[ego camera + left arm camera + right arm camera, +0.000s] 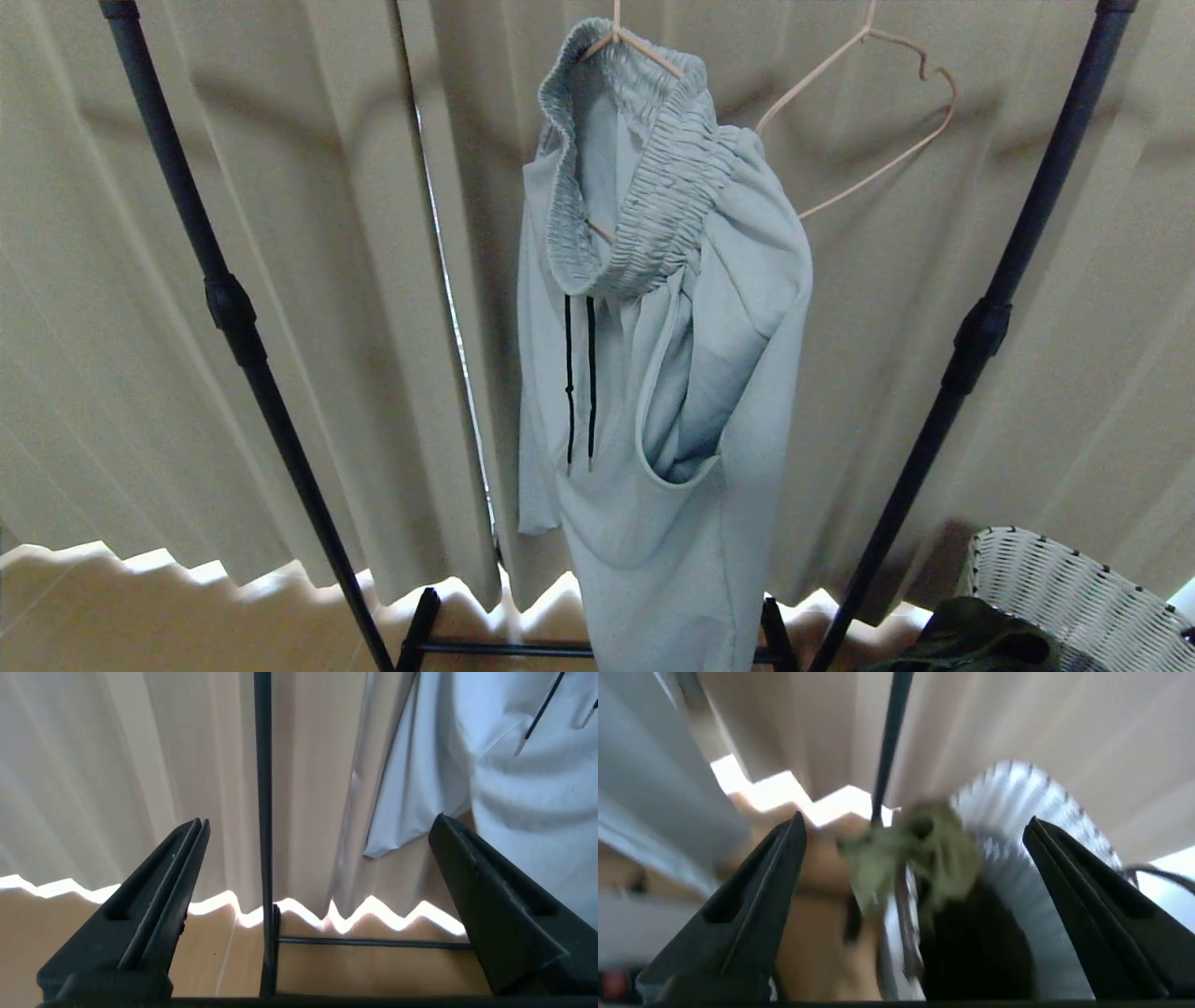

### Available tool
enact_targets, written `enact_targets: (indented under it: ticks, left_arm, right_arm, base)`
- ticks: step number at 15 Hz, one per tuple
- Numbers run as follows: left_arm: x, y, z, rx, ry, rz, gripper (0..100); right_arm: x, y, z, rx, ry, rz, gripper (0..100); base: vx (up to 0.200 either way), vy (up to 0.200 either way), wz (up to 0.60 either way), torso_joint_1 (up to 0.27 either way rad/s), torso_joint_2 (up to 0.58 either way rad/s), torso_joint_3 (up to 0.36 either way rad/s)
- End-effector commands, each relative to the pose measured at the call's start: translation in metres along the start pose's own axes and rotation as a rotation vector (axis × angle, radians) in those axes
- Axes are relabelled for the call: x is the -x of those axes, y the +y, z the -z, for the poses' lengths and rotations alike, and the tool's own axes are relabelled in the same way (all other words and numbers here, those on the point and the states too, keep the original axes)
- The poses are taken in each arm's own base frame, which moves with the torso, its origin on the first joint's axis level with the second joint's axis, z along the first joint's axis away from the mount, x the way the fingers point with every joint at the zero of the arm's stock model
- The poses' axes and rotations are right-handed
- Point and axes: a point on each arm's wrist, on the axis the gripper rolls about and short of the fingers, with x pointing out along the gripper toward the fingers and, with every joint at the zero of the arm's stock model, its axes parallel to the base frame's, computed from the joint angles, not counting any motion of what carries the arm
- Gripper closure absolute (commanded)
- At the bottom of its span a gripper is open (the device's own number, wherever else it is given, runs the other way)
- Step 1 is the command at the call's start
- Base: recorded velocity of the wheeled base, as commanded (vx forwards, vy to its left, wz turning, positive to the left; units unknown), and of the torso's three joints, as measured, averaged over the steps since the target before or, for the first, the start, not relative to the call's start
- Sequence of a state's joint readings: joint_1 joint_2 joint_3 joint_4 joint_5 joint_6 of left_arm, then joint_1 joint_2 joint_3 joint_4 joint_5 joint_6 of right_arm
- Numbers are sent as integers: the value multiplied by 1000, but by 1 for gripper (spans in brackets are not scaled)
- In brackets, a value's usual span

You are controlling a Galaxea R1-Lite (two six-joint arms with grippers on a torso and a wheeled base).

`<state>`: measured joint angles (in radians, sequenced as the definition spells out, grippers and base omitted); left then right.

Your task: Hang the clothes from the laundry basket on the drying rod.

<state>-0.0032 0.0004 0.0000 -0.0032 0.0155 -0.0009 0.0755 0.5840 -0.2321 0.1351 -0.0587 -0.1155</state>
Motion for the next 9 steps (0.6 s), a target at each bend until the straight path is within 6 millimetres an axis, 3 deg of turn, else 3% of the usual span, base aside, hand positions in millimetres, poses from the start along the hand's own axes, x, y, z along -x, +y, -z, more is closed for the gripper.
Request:
enact_targets:
  ticks: [1,4,9]
  left_arm:
    - [0,0,0,1,0,-1,0]
    - [0,0,0,4,0,-9,0]
    - [0,0,0,4,0,-9,0]
  right_arm:
    - [-46,-3,-19,84,306,26,0]
    - [-83,-12,-28,102,429,88,0]
    - [-134,-20,-19,145,577,72,0]
  base:
    - [0,0,0,0,0,0]
    - [0,0,0,0,0,0]
    - [0,0,0,0,0,0]
